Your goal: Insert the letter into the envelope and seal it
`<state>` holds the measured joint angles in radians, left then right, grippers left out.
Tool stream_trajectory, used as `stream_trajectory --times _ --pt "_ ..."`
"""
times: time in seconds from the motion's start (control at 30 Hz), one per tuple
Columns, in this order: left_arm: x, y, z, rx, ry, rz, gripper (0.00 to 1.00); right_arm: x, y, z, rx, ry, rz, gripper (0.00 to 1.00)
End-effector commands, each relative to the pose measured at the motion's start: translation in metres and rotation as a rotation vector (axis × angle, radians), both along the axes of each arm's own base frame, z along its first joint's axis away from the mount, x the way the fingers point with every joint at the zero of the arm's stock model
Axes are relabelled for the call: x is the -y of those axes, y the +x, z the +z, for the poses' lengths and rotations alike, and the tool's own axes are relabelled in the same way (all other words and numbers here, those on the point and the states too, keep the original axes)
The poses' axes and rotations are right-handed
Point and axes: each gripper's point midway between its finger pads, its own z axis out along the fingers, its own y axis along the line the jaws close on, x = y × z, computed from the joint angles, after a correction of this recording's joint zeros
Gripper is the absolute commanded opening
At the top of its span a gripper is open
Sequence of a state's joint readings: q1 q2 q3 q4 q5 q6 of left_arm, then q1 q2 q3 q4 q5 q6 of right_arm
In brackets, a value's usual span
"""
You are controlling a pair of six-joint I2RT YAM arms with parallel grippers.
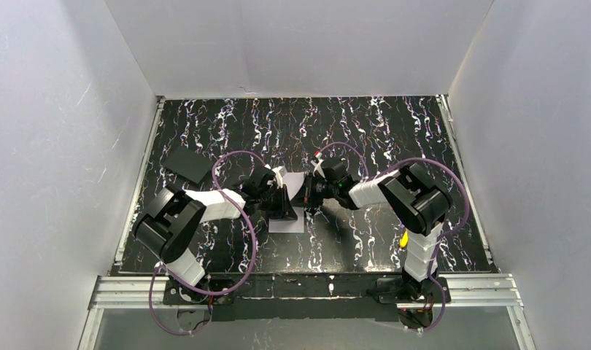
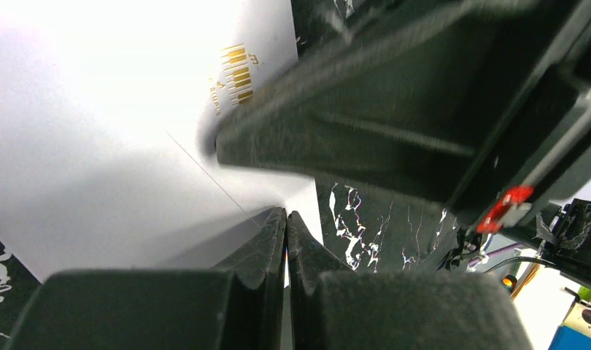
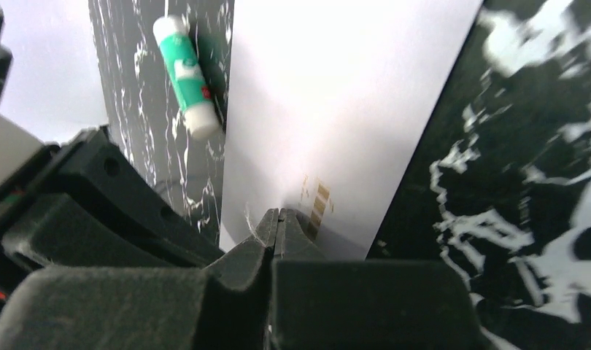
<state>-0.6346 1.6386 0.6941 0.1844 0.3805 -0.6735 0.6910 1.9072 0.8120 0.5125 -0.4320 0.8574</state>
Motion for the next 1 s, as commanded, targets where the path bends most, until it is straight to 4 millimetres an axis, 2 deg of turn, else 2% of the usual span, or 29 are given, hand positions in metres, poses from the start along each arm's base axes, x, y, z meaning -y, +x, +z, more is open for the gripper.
stream_trajectory --times 0.0,0.13,0.27,0.37,0.43,0.53,0.6,0.7,0.83,0.97 --pt "-0.051 -0.038 -0.052 -0.127 0.239 0.031 0.0 0.042 0.039 -0.046 0.015 -0.235 -0.149 0.01" --pt "-0.049 -0.036 -0.05 -0.124 0.234 0.025 0.0 0.051 0.052 -0.047 0.038 -0.303 -0.189 0.01" --pt "-0.048 -0.035 -0.047 -0.123 0.234 0.021 0.0 0.067 0.05 -0.048 0.031 -0.37 -0.243 0.01" --pt "-0.048 -0.034 -0.047 -0.124 0.238 0.021 0.0 0.074 0.049 -0.037 0.059 -0.378 -0.268 0.01" --pt "-0.048 -0.034 -0.047 -0.121 0.24 0.019 0.0 0.067 0.049 -0.023 0.09 -0.329 -0.238 0.01" --pt "-0.048 -0.033 -0.047 -0.113 0.238 0.007 0.0 0.036 0.041 0.01 0.162 -0.149 -0.084 0.01" --pt "-0.048 -0.033 -0.047 -0.109 0.24 0.001 0.0 0.021 0.028 0.021 0.162 -0.071 0.012 0.01" --pt "-0.048 -0.032 -0.047 -0.095 0.244 -0.017 0.0 0.012 0.009 0.021 0.136 -0.033 0.084 0.01" --pt "-0.051 -0.034 -0.048 -0.106 0.265 -0.026 0.0 0.011 -0.011 0.012 0.087 -0.024 0.107 0.01" --pt "-0.051 -0.034 -0.049 -0.111 0.265 -0.029 0.0 0.016 -0.018 -0.007 0.05 -0.094 0.082 0.01"
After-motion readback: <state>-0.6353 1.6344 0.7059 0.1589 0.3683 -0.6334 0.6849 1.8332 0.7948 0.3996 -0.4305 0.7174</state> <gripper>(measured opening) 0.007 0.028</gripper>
